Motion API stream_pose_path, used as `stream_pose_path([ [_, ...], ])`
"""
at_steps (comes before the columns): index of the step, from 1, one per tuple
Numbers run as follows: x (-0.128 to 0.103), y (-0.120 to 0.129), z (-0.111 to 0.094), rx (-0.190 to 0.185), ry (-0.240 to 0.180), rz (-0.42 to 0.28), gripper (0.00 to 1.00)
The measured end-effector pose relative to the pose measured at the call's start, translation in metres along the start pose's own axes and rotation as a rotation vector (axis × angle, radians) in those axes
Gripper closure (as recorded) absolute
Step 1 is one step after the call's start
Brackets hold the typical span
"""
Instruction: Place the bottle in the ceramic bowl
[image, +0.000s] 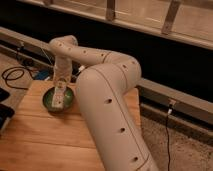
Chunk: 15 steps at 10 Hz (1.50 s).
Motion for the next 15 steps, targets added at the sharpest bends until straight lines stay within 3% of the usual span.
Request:
stream_pose_path([
  [8,-0.0001,-0.0021,0.0004,0.000,0.001,0.003,1.00],
  [10,-0.0001,-0.0022,0.0003,0.000,0.001,0.003,0.87],
  [15,0.0003,-0.0004,0.0008,0.000,0.001,0.001,0.36],
])
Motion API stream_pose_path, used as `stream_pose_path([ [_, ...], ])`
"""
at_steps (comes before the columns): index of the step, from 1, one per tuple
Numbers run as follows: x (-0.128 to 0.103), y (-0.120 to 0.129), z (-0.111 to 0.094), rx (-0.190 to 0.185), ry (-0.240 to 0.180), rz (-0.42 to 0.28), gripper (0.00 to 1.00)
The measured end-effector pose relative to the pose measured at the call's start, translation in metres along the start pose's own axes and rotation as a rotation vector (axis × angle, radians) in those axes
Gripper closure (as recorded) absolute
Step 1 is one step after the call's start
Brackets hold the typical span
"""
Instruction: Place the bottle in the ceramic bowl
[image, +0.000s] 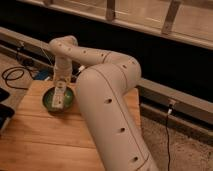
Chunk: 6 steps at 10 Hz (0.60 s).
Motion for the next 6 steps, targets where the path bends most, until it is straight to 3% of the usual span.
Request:
stream_pose_path([
  [2,0.0000,0.0000,0.0001,0.000,0.000,0.000,0.21],
  [6,-0.0001,-0.0002,-0.0001,0.000,0.000,0.000,0.20],
])
